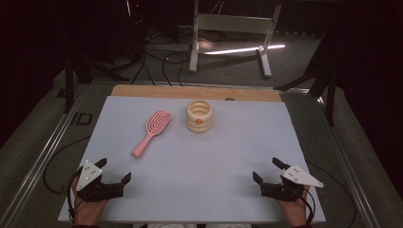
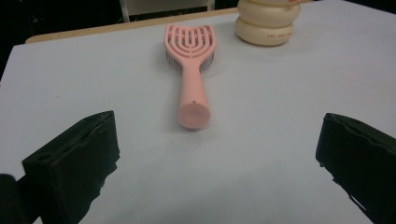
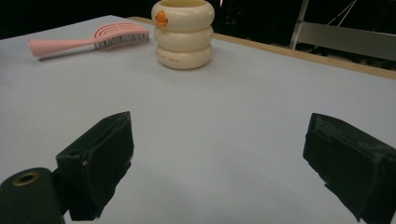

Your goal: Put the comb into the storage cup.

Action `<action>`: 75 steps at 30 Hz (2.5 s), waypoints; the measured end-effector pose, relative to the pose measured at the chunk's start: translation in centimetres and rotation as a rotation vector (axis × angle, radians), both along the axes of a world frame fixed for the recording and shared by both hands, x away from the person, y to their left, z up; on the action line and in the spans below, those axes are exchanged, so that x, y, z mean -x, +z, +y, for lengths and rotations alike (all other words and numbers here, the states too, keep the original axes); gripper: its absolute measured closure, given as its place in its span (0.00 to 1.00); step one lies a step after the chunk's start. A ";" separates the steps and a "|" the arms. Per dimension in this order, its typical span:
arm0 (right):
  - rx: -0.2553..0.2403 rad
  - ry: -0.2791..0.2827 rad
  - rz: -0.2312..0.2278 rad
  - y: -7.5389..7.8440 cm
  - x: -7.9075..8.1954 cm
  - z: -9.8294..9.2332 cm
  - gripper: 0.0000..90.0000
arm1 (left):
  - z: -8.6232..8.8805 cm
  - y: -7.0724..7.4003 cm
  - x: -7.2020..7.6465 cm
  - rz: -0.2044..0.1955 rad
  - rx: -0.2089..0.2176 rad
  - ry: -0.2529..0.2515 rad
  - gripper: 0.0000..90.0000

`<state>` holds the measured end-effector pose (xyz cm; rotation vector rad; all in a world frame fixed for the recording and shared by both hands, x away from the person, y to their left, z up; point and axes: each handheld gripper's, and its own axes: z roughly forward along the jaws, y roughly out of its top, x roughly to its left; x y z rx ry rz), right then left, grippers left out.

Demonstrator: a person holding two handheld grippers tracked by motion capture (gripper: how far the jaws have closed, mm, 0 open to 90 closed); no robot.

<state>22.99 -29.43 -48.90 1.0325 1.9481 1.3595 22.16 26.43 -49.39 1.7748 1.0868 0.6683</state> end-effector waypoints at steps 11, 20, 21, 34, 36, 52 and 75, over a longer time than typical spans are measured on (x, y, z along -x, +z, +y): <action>0.002 -0.005 -0.008 -0.1 -0.1 0.0 0.10 | 0.4 0.4 0.1 -0.023 0.036 0.014 0.00; 0.003 -0.001 0.006 -0.4 -0.3 0.2 0.09 | 0.5 1.7 -0.3 -0.024 0.038 0.042 0.00; 0.002 -0.001 0.006 -0.4 -0.3 0.2 0.09 | 0.5 1.8 -0.4 -0.021 0.035 0.045 0.00; 0.001 -0.006 0.010 -0.5 -0.3 0.2 0.09 | -0.5 2.5 -1.8 0.004 -0.005 0.022 0.00; 0.001 -0.007 0.010 -0.5 -0.4 0.1 0.09 | -0.6 2.5 -2.0 0.007 -0.009 0.014 0.00; 0.004 -0.007 0.016 -0.5 -0.4 0.1 0.10 | -1.5 2.6 -3.9 0.054 -0.040 -0.013 0.00; 0.002 -0.004 0.019 -0.6 -0.4 0.2 0.09 | -2.4 3.1 -6.8 0.143 -0.093 -0.014 0.00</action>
